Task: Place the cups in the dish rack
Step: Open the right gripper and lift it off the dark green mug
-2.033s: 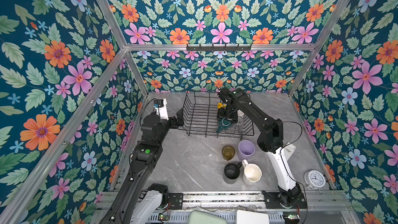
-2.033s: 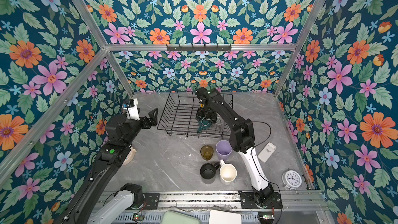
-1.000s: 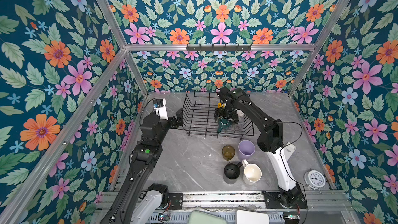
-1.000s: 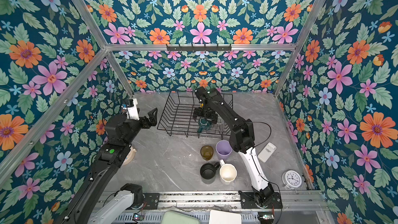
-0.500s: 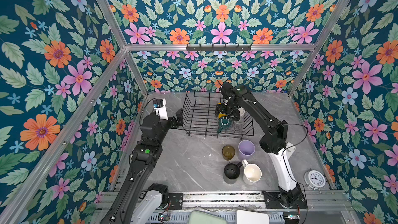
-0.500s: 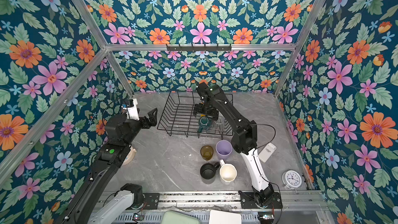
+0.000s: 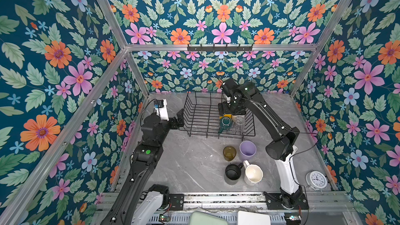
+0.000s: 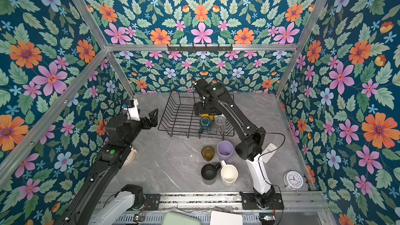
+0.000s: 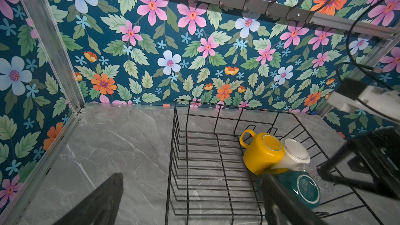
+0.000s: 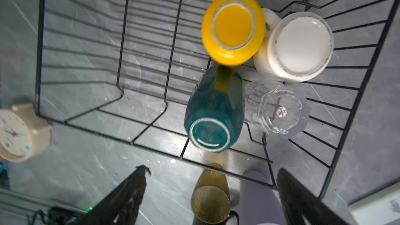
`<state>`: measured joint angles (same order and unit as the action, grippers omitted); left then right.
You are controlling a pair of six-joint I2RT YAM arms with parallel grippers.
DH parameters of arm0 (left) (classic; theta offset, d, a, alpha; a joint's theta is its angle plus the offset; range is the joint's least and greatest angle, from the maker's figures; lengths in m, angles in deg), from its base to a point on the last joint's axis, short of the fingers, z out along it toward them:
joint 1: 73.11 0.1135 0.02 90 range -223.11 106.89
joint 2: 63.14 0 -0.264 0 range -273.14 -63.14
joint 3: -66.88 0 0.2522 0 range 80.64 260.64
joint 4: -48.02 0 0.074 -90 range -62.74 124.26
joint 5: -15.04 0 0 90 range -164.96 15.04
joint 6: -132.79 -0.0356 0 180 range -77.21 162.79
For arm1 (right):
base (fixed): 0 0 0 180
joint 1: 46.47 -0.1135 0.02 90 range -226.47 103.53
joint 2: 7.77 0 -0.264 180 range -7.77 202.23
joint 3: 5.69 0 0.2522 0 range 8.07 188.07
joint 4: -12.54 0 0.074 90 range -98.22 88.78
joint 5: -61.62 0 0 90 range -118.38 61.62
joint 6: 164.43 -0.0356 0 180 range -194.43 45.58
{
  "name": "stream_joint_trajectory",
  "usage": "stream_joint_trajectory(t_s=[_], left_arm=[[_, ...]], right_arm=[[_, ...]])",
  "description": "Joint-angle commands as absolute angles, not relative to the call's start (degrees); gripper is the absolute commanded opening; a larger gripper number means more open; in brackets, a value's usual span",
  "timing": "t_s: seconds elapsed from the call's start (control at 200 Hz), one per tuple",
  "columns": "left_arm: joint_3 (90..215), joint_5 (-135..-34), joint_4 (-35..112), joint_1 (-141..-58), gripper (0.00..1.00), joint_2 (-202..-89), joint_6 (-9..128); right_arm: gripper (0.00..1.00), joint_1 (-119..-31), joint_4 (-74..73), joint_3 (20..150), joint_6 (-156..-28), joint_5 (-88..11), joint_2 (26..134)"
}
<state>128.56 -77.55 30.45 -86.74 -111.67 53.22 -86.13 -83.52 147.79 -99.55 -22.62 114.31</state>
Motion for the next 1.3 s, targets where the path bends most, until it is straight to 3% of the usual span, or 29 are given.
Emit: stream_joint_trajectory(t_s=[0.0,0.495,1.015,1.295], left_arm=[[128.60,-77.11,31.27,-86.57,1.00,-111.96,53.32],[128.56,-77.15,31.27,-86.12,1.00,-112.94,53.42],[128.54,-77.73,31.28,-85.77,1.00,-113.75,53.69],[128.58,-78.02,31.36,-85.59,1.00,-113.84,53.82]], right_arm=[[0.94,-88.96,-80.34,142.90,-92.47,-14.56,111.63],[0.92,-89.78,-67.80,127.24,-73.62,-14.69,104.69],[0.92,-89.16,-67.62,127.96,-76.09,-13.21,111.36],[0.84,-88.07,-66.90,125.82,-78.81,-13.96,111.94]])
